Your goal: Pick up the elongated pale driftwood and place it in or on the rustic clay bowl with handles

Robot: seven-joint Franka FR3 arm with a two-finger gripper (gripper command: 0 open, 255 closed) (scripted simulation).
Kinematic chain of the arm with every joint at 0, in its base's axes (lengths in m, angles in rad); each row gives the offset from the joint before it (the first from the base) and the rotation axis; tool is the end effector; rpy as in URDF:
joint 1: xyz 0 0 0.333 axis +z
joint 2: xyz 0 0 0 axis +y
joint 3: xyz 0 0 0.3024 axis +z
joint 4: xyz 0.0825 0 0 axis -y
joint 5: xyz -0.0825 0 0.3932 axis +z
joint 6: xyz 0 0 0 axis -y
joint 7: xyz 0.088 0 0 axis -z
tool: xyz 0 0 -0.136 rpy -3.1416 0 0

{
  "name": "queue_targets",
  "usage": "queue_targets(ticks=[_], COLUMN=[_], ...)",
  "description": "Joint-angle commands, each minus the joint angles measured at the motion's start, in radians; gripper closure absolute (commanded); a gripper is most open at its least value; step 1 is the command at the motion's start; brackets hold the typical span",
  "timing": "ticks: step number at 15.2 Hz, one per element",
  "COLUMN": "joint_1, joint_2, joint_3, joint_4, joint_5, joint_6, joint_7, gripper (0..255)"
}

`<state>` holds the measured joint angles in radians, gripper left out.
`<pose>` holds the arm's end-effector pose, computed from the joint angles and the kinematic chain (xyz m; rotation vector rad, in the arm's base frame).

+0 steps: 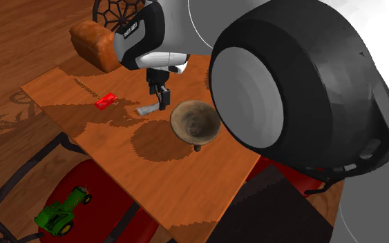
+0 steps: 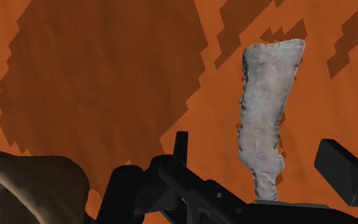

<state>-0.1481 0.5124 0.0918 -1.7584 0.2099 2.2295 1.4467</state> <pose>0.6569 -0.0289 0.2291 -2.0384 2.1981 0.2483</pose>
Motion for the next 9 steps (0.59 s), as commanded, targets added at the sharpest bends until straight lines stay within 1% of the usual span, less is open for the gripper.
queue_targets(ticks=[1, 4, 9], joint_1=[0.002, 0.006, 0.006], joint_2=[0.015, 0.035, 0.035], joint_3=[0.001, 0.002, 0.002], joint_4=[-0.005, -0.011, -0.010], joint_5=[0.002, 0.003, 0.003], joint_6=[0.022, 0.048, 0.048], joint_7=[0.000, -0.001, -0.001], gripper=[0, 0, 0])
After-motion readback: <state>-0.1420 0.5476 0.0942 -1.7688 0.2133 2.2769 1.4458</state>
